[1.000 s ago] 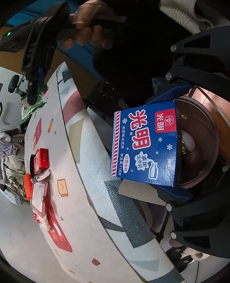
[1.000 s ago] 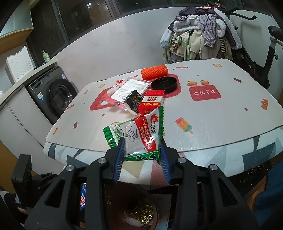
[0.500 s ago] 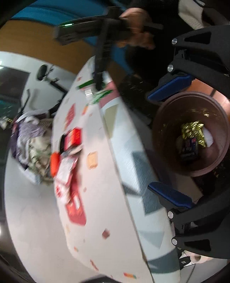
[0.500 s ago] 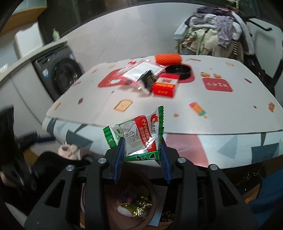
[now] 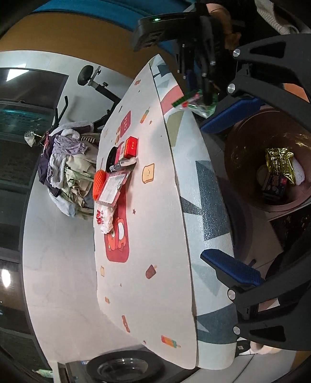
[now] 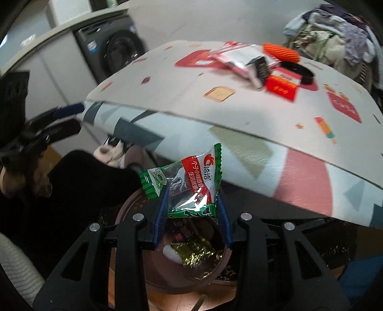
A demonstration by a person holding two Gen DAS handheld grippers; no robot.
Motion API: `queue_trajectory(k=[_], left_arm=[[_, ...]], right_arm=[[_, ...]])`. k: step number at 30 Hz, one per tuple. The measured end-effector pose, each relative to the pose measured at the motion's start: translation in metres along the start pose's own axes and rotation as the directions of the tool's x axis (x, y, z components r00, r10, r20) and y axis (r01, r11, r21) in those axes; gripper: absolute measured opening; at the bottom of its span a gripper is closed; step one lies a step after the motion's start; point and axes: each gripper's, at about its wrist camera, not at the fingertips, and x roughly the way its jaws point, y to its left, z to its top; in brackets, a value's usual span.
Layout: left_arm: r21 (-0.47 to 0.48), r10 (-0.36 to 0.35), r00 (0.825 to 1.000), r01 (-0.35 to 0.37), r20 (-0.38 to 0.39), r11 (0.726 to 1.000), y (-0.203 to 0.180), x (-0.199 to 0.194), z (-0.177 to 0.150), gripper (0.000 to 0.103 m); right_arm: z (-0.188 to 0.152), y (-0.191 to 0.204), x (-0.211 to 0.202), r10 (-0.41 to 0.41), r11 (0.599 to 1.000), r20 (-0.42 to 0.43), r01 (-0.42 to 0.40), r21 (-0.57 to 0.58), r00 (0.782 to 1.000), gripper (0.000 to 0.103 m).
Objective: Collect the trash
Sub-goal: 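Lower the green-and-white snack bag into the bin and open the right tool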
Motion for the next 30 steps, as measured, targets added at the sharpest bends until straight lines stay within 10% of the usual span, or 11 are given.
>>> queue_trajectory(k=[15, 22, 30], left_arm=[[-0.032, 0.016, 0.998, -0.018, -0.066, 0.999, 0.005, 0.018, -0.007, 0.095], [-0.046, 0.018, 0.997, -0.022, -0.076, 0.999, 0.008, 0.020, -0.008, 0.095], [-0.063, 0.026, 0.996, -0.031, -0.083, 0.998, 0.012, 0.021, -0.008, 0.095]], right_arm=[[-0.008, 0.016, 0.041, 0.041, 0.997, -0.202, -0.054, -0.056, 0.978, 0.043], [-0.005, 0.017, 0.038, 0.015, 0.998, -0.180, -0.025, -0.053, 0.984, 0.091], [-0.001, -0.005, 0.014, -0.073, 0.996, -0.045, 0.075, 0.047, 0.996, 0.097]])
